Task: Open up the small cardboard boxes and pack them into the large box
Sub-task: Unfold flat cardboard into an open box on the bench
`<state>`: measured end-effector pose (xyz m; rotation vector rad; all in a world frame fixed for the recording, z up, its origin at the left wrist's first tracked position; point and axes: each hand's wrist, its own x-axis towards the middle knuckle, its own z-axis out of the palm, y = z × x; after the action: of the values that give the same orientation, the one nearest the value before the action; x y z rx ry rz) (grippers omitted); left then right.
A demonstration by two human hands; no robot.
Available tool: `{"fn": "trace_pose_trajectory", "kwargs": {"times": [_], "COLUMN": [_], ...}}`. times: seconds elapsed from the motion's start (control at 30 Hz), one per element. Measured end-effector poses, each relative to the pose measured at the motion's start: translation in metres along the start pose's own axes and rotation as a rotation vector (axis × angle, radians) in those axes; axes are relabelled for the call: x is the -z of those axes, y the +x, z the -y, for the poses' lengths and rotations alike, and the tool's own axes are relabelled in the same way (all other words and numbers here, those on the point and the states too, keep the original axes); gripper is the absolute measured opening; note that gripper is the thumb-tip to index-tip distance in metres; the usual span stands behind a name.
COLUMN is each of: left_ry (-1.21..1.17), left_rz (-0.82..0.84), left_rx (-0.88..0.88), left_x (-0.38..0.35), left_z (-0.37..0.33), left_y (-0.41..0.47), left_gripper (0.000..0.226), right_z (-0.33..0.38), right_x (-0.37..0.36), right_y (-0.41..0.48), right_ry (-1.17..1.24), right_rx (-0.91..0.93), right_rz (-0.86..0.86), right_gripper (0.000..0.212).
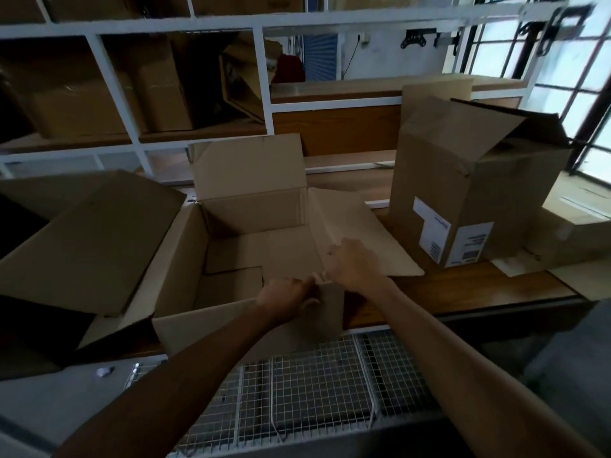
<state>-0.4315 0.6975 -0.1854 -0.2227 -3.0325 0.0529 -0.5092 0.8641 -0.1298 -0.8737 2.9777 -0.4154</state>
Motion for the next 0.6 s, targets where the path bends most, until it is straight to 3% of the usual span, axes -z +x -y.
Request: {"fn": "trace_pose_trajectory", "kwargs": {"times": [0.07, 0.23, 0.33, 0.4, 0.53, 0.6], "left_ry": [-0.067, -0.484, -0.406, -0.380, -0.411, -0.400], "left_rz": [0.038, 0.054, 0.027, 0.056, 0.391, 0.400], "left_rx": [0.048, 0.323, 0.318, 0.277, 0.121, 0.101], "left_x": [0.002, 0.017, 0.011, 0.008, 0.020, 0.030], "left_z": [0.007, 0.015, 0.016, 0.015, 0.015, 0.016], "left_y": [0.001, 0.016, 0.019, 0.019, 0.023, 0.025], "left_gripper": [0.038, 0.057, 0.057, 0.055, 0.050, 0.047], "right_z": [-0.007, 0.008, 0.014, 0.014, 0.008, 0.005], "right_x": [-0.026, -0.073, -0.064, -0.054, -0.052, -0.044], "right_y": [-0.001, -0.020, -0.027, -0.030, -0.027, -0.026], "right_ry": [0.048, 0.561, 0.767, 0.770, 0.628, 0.564], "right_rx": [-0.072, -0.107, -0.127, -0.137, -0.200, -0.177], "right_rz": [0.136, -0.008, -0.073, -0.032, 0.122, 0.162], "right_gripper": [0.049, 0.052, 0.058, 0.061, 0.068, 0.054]}}
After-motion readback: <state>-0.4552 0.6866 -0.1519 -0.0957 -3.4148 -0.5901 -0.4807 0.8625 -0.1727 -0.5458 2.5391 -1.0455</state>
